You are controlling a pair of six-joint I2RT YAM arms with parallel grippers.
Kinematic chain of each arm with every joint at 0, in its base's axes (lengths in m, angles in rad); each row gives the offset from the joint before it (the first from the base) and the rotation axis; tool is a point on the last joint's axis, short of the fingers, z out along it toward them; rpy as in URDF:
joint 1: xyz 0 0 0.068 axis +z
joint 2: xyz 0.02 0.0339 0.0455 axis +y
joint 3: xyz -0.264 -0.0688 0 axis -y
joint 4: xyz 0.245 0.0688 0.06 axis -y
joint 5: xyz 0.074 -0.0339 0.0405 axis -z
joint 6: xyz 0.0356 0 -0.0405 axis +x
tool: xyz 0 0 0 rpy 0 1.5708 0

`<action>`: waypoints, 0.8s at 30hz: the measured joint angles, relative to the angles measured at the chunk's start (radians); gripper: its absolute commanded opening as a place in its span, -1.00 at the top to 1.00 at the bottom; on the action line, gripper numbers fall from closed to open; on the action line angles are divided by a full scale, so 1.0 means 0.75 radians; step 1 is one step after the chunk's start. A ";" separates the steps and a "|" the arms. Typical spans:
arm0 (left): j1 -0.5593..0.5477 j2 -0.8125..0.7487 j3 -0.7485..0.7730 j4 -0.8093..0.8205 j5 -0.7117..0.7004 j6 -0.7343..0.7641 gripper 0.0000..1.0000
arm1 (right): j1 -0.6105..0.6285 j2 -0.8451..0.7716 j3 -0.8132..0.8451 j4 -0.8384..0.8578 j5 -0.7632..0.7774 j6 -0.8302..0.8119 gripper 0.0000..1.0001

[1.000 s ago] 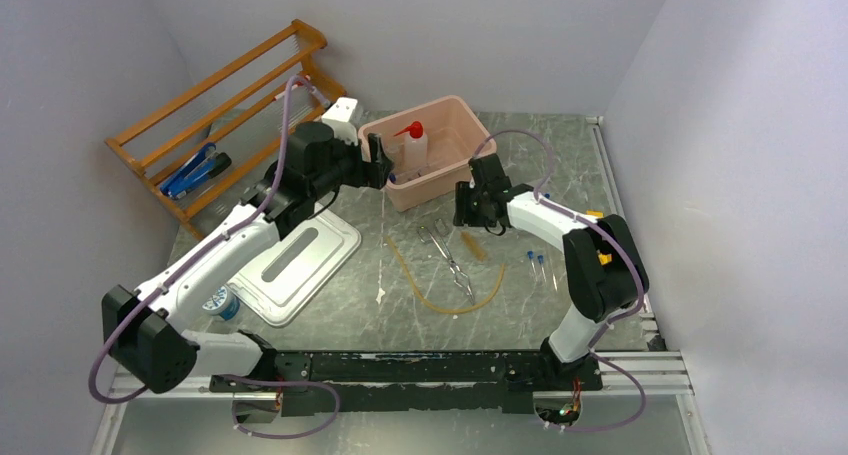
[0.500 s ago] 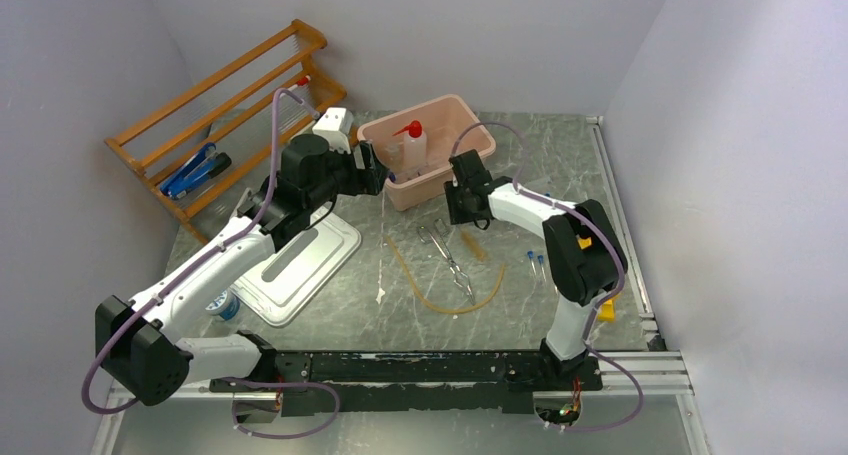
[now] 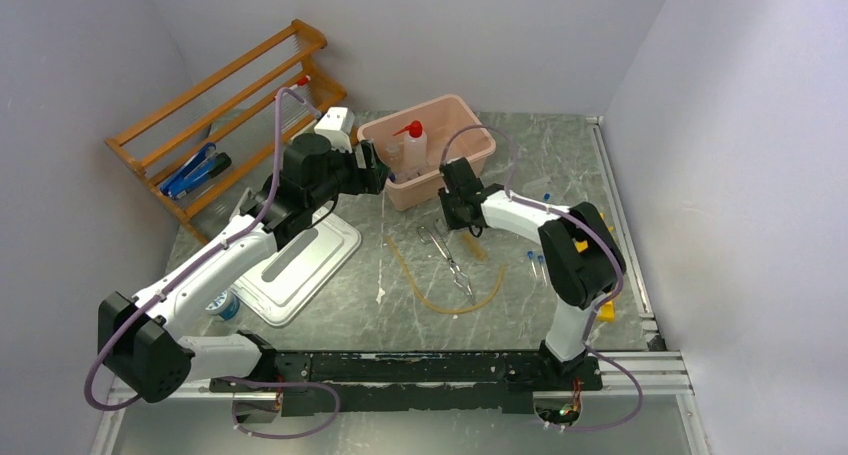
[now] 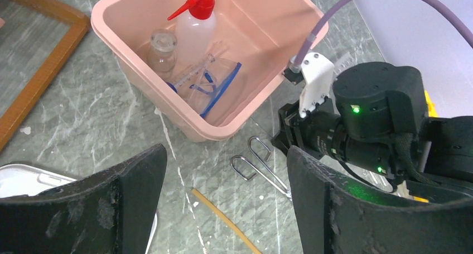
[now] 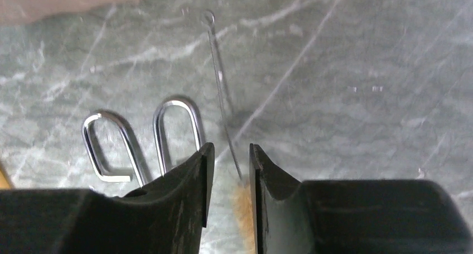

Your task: Organize the chemistry lab equipment

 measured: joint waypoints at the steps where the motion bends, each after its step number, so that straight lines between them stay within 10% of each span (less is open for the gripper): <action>1: 0.000 0.000 0.000 0.001 0.000 0.000 -0.65 | 0.000 -0.019 -0.024 0.010 0.002 0.002 0.28; 24: 0.000 0.019 0.000 0.028 0.006 -0.042 -0.63 | -0.001 -0.179 -0.255 0.090 0.020 0.072 0.59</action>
